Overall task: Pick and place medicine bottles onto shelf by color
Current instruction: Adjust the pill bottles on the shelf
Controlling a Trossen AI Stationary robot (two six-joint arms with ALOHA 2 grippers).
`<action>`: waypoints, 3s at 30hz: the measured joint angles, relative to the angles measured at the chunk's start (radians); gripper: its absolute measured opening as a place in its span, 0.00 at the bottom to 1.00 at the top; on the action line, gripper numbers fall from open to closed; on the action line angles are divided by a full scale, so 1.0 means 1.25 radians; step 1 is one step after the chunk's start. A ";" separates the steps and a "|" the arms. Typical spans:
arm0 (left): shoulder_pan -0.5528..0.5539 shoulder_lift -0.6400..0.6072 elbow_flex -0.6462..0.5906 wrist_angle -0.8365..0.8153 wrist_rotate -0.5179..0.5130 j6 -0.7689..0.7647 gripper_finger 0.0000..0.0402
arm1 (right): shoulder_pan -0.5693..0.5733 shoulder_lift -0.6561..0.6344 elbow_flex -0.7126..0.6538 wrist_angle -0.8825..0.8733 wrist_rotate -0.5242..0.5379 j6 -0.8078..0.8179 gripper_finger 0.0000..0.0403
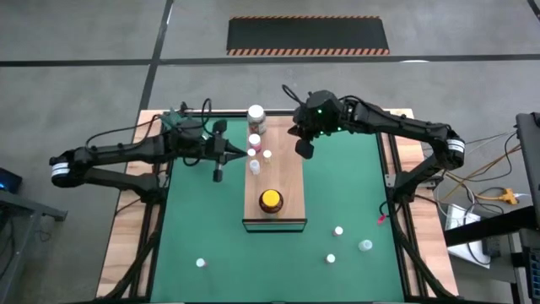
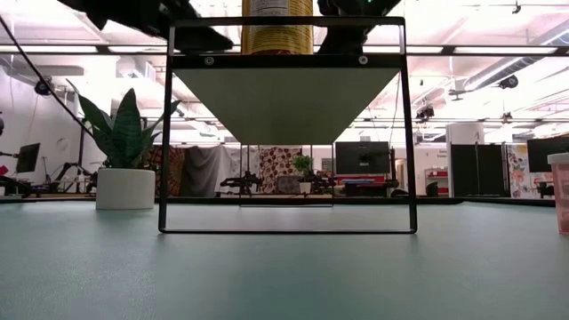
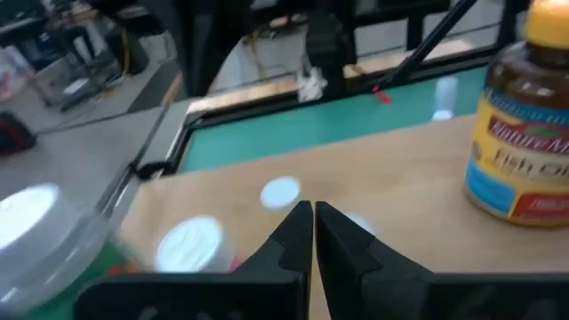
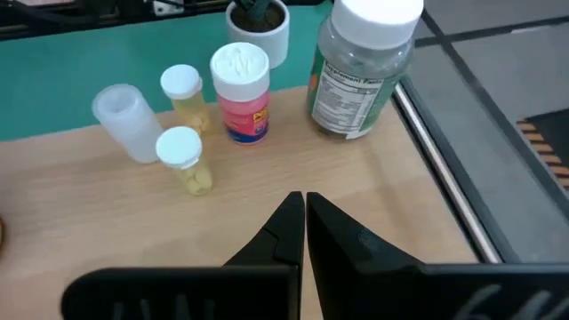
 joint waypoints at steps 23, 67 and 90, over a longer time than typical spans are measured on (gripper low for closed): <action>-0.054 0.141 0.008 0.055 0.044 -0.108 0.00 | 0.018 0.000 0.003 -0.043 0.002 0.003 0.02; -0.084 0.158 0.008 0.085 -0.061 -0.122 0.00 | 0.018 -0.002 0.000 -0.057 0.002 -0.010 0.02; -0.098 0.103 0.010 0.058 -0.060 -0.130 0.00 | 0.034 -0.002 0.000 -0.059 0.003 -0.017 0.02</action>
